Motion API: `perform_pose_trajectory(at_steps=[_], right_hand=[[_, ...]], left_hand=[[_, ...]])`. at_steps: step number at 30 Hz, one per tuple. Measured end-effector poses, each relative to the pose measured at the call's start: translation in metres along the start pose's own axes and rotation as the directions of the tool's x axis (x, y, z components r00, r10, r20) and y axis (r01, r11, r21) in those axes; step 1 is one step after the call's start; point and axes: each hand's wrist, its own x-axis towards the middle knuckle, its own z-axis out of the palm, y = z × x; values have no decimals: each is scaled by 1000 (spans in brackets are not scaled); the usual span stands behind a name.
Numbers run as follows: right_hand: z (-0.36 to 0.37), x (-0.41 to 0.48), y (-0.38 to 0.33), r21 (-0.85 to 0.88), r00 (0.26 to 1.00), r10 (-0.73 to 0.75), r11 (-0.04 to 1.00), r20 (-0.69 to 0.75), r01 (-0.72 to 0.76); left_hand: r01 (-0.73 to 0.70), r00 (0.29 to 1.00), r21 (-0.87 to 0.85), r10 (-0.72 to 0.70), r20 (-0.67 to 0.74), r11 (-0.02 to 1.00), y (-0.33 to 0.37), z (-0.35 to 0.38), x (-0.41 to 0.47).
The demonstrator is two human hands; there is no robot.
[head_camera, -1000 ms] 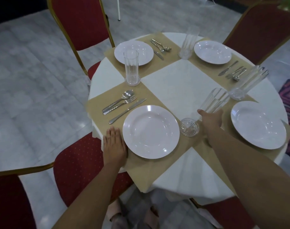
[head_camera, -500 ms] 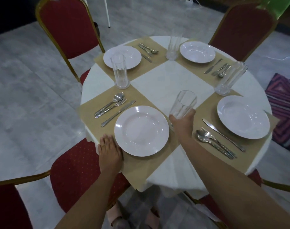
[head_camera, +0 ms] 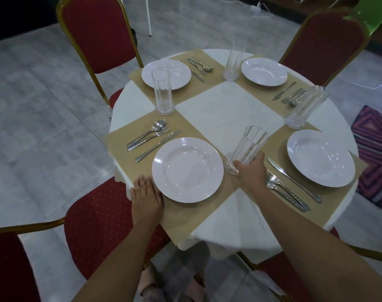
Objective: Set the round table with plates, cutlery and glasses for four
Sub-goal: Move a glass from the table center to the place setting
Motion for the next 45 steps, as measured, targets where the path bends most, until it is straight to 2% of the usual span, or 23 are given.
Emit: perform_pose_trajectory(at_steps=[12, 34, 40, 45], right_hand=[[1, 0, 7, -98, 998, -35, 994, 45, 40], [13, 6, 14, -51, 1000, 12, 999, 11, -11], [11, -1, 14, -24, 1000, -4, 1000, 15, 5], [9, -21, 7, 10, 999, -33, 999, -3, 33]], left_hand=[[-1, 1000, 20, 1, -5, 1000, 2, -3, 0], [-2, 1000, -3, 2, 20, 1000, 0, -3, 2], [-66, 996, 51, 63, 71, 996, -9, -9, 0], [-64, 992, -77, 72, 104, 995, -10, -25, 3]])
